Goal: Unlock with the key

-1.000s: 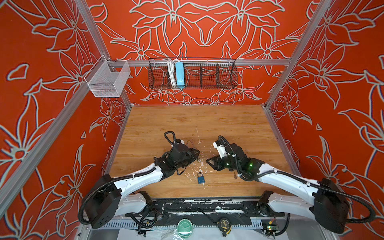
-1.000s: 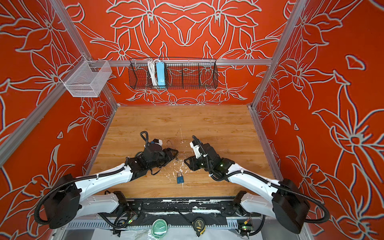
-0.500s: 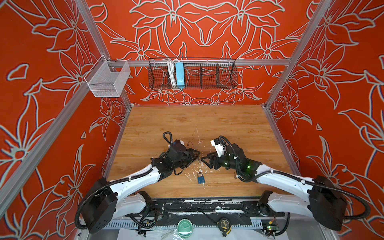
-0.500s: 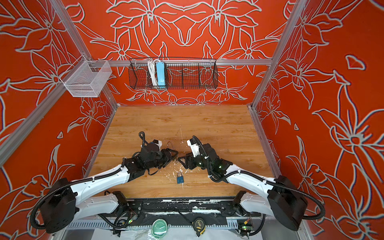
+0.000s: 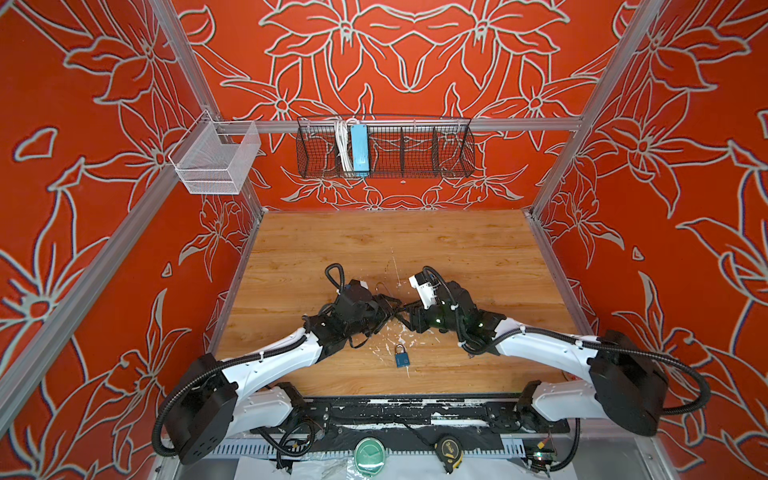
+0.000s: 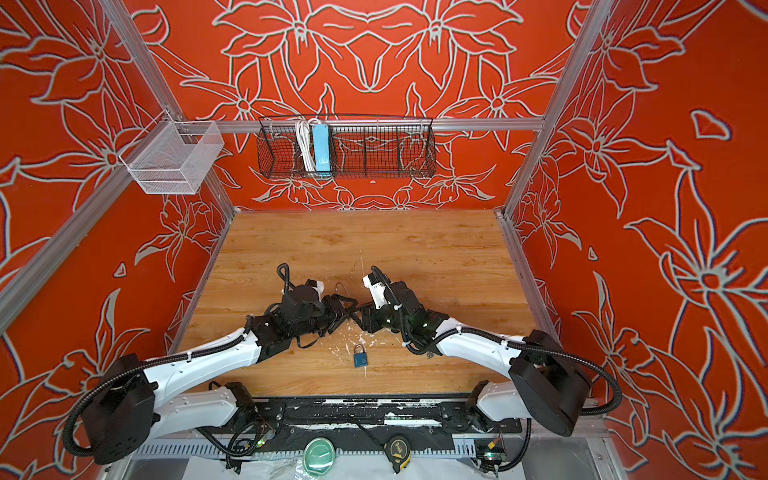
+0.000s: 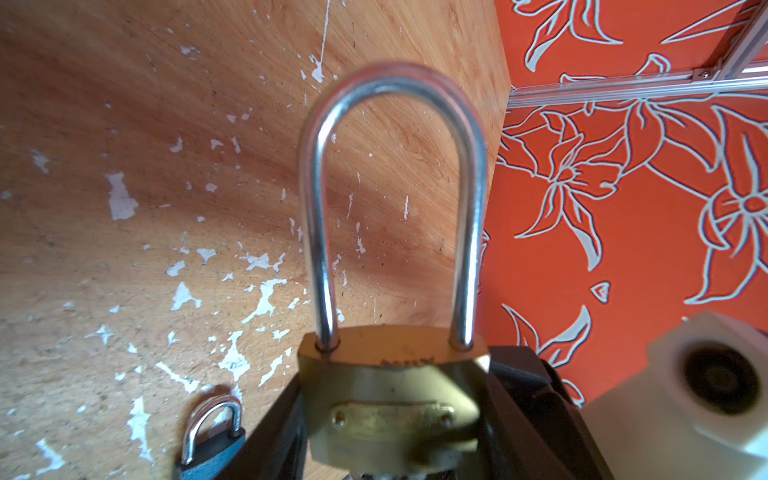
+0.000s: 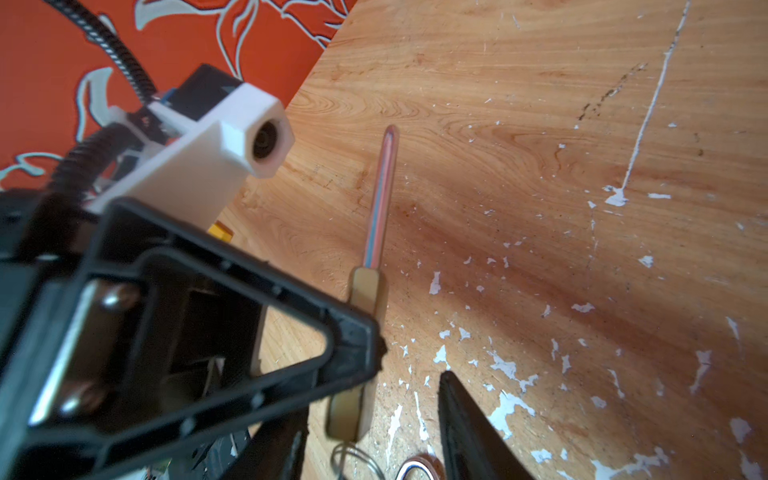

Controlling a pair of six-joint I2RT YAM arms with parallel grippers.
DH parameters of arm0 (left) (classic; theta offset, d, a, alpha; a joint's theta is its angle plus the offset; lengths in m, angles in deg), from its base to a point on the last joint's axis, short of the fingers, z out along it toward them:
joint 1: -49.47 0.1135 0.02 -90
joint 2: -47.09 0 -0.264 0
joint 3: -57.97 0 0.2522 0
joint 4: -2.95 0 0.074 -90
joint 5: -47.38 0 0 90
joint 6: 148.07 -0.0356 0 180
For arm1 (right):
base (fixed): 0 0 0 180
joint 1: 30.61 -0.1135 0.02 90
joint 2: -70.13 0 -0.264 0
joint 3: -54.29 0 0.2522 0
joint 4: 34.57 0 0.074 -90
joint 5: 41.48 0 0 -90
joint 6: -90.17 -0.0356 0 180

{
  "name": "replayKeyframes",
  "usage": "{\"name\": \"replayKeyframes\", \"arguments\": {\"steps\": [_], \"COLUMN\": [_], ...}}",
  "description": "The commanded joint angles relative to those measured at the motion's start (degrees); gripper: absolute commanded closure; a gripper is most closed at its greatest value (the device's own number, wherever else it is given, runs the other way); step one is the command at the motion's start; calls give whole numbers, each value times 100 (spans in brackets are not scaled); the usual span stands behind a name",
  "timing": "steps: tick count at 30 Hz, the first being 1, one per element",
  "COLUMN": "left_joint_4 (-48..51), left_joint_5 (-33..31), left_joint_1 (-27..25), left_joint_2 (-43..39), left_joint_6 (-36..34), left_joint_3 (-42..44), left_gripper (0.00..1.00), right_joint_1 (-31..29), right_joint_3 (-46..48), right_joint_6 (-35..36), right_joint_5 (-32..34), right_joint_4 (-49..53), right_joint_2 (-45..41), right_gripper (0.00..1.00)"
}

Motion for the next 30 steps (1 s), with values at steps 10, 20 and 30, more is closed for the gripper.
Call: {"name": "replayKeyframes", "arguments": {"steps": [10, 20, 30], "left_joint_4": [-595, -762, -206], "left_joint_5": [-9, -393, -1032], "left_joint_1": [-66, -211, 164], "left_joint_2": [78, 189, -1241], "left_joint_6": [153, 314, -861], "left_joint_3": [-103, -66, 484], "left_gripper": [100, 100, 19], "right_joint_1": [-47, -56, 58], "right_joint_3": [-240, 58, 335], "right_joint_6": [-224, -655, -877], "right_joint_5": [389, 587, 773], "right_joint_4": [-339, -991, -818], "right_joint_2": [231, 282, -326], "right_gripper": [72, 100, 100]}}
